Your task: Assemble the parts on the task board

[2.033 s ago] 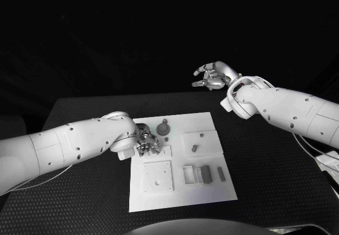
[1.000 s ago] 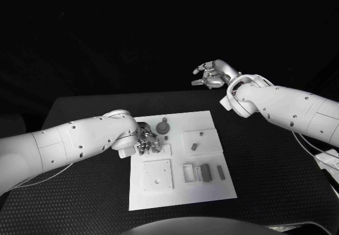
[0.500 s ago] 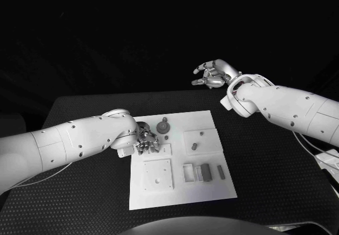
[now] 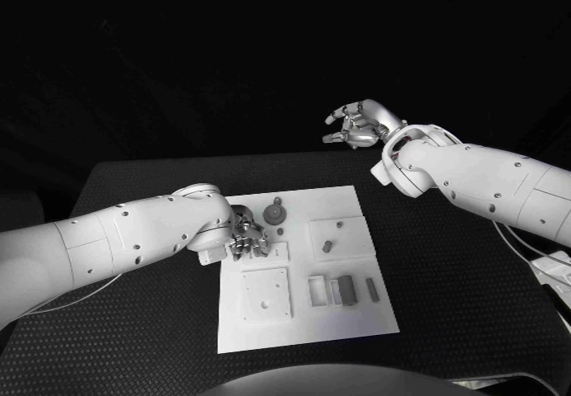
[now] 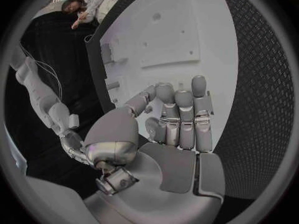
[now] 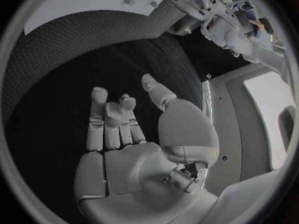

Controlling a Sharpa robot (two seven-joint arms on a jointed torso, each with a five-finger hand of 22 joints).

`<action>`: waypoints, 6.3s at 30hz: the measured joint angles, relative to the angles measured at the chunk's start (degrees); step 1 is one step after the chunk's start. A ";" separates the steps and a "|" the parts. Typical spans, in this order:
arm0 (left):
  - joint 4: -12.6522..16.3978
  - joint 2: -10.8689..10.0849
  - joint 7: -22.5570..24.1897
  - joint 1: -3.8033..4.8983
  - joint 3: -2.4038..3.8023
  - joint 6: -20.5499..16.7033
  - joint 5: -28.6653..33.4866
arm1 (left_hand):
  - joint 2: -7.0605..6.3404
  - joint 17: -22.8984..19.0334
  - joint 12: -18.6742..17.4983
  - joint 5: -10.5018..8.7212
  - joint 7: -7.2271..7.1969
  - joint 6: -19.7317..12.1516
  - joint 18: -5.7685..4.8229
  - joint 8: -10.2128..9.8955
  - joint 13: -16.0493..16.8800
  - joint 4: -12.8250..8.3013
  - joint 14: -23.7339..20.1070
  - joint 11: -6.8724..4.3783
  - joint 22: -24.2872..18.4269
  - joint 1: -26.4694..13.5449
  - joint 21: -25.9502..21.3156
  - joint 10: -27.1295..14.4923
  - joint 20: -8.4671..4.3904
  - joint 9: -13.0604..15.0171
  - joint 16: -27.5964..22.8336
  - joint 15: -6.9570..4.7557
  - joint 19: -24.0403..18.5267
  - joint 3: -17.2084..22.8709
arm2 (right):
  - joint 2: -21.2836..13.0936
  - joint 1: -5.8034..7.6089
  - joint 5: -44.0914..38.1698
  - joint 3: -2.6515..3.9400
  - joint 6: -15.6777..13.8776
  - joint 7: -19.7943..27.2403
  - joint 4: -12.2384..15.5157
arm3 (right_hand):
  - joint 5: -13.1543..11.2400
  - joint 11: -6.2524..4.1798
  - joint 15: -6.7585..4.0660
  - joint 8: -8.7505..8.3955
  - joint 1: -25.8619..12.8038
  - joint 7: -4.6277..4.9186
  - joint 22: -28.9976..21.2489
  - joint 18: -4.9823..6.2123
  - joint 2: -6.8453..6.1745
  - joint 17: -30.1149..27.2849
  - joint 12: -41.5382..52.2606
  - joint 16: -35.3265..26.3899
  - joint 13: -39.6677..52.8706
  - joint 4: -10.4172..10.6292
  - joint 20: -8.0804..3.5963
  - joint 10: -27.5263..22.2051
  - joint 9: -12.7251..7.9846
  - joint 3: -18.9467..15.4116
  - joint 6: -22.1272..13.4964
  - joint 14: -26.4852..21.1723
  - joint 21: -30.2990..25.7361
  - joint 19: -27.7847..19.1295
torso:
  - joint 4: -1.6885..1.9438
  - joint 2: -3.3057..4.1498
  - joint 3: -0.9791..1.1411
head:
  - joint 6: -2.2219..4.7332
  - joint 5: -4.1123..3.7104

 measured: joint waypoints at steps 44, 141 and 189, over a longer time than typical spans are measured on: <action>-0.91 1.46 -0.35 -0.05 0.03 1.09 -2.50 | 0.96 -1.96 1.72 0.35 -0.39 0.40 0.10 0.72 -0.06 0.18 -0.19 -0.39 0.02 -2.28 0.67 0.39 -0.11 0.88 2.65 -0.20 0.90 0.16 | -0.04 0.00 -0.03 0.00 0.15 -0.02 0.26 | 0.00 0.00 0.00 0.00 0.00 -0.02 -0.01 -0.32 0.00 0.00 0.00 0.00 -0.09 -0.07 0.19 0.00 -0.03 -0.07 0.02 0.00 0.00 -0.20 | -0.01 -0.01 0.05 | -0.43 -0.04; 1.73 1.36 0.21 -0.71 -0.03 -0.55 -9.20 | -1.53 -7.78 2.61 -0.32 -6.01 9.52 1.80 0.72 -2.32 2.63 0.24 -2.47 0.02 -7.22 1.33 0.37 -0.32 0.92 5.76 -1.02 2.34 -5.34 | -0.31 -0.06 -0.06 0.00 0.75 -0.01 0.57 | 0.00 0.00 -0.02 0.00 0.00 0.14 0.01 0.07 0.00 0.00 0.22 0.00 -0.28 -0.07 0.20 -0.01 -0.11 -0.07 -0.14 -0.31 0.00 -0.20 | 0.02 0.00 0.02 | -0.92 -0.62; 10.28 -5.75 3.16 -2.66 -0.09 -24.47 -11.64 | -5.27 -10.01 2.40 3.01 -5.71 9.40 0.06 0.13 -3.37 0.67 -0.17 -2.10 0.04 -0.08 0.88 0.26 -0.74 0.89 6.24 -1.43 2.31 -5.10 | -1.87 -0.15 -0.07 -0.01 0.93 -0.01 1.16 | 0.00 0.01 -0.05 0.00 -0.22 0.10 0.00 0.04 0.22 -0.05 0.22 0.00 -0.37 -0.07 0.20 -0.01 -0.15 -0.07 -0.10 -0.35 -0.23 -0.20 | 0.05 -0.06 0.03 | -0.59 -0.47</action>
